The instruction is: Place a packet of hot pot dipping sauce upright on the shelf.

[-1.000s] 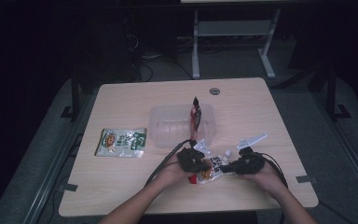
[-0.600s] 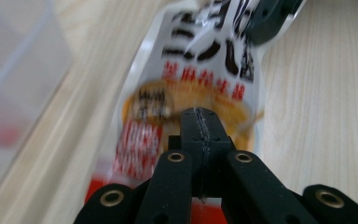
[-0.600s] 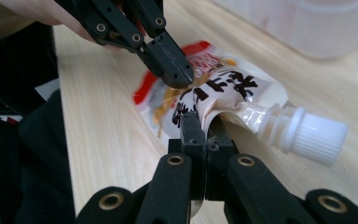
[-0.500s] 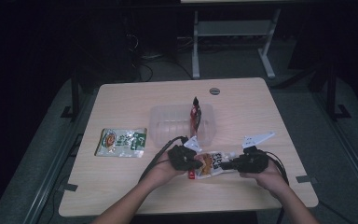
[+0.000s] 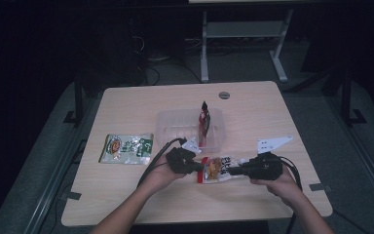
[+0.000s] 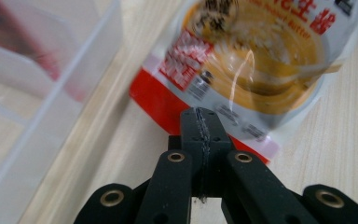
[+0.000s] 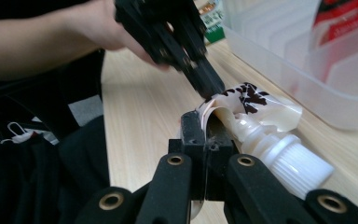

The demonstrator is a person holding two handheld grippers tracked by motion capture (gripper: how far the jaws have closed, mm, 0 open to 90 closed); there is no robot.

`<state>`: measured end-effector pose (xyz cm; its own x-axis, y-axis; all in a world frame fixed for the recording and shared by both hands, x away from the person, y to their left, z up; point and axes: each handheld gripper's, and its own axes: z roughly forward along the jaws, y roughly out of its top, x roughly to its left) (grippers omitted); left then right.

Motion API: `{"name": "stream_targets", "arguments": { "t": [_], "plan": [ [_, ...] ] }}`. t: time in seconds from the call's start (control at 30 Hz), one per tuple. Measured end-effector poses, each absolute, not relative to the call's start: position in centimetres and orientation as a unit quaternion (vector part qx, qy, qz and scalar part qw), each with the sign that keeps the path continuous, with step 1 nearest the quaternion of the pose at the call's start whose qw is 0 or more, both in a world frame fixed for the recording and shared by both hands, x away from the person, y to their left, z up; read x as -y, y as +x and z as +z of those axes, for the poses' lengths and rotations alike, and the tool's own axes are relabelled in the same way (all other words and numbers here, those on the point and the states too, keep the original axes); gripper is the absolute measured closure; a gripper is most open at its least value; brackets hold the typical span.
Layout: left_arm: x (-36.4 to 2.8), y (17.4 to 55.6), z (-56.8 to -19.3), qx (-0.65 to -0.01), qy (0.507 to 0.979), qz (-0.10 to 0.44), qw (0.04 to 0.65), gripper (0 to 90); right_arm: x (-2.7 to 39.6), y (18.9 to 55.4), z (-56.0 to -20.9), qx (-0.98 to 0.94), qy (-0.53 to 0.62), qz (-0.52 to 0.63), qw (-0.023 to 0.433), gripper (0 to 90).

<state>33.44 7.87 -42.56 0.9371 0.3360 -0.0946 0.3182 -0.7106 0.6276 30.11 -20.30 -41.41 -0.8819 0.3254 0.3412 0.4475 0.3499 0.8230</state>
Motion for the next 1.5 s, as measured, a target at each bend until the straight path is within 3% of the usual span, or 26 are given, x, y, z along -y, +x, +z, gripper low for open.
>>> {"name": "stream_targets", "arguments": {
  "t": [0.67,1.1,1.5],
  "plan": [
    [-4.0,31.8,-43.9,-0.134,0.93,-0.02,0.341,89.4,19.4,29.7,-40.0,0.809,-0.205,-0.548,0.062,89.3],
    [-7.7,31.9,-42.5,-0.165,0.921,-0.022,0.352,77.1,20.3,29.6,-39.1,0.815,-0.209,-0.539,0.034,89.3],
    [-14.3,29.7,-42.7,-0.216,0.909,-0.01,0.357,56.3,20.8,30.3,-36.9,0.82,-0.195,-0.539,0.014,89.3]
  ]
}}
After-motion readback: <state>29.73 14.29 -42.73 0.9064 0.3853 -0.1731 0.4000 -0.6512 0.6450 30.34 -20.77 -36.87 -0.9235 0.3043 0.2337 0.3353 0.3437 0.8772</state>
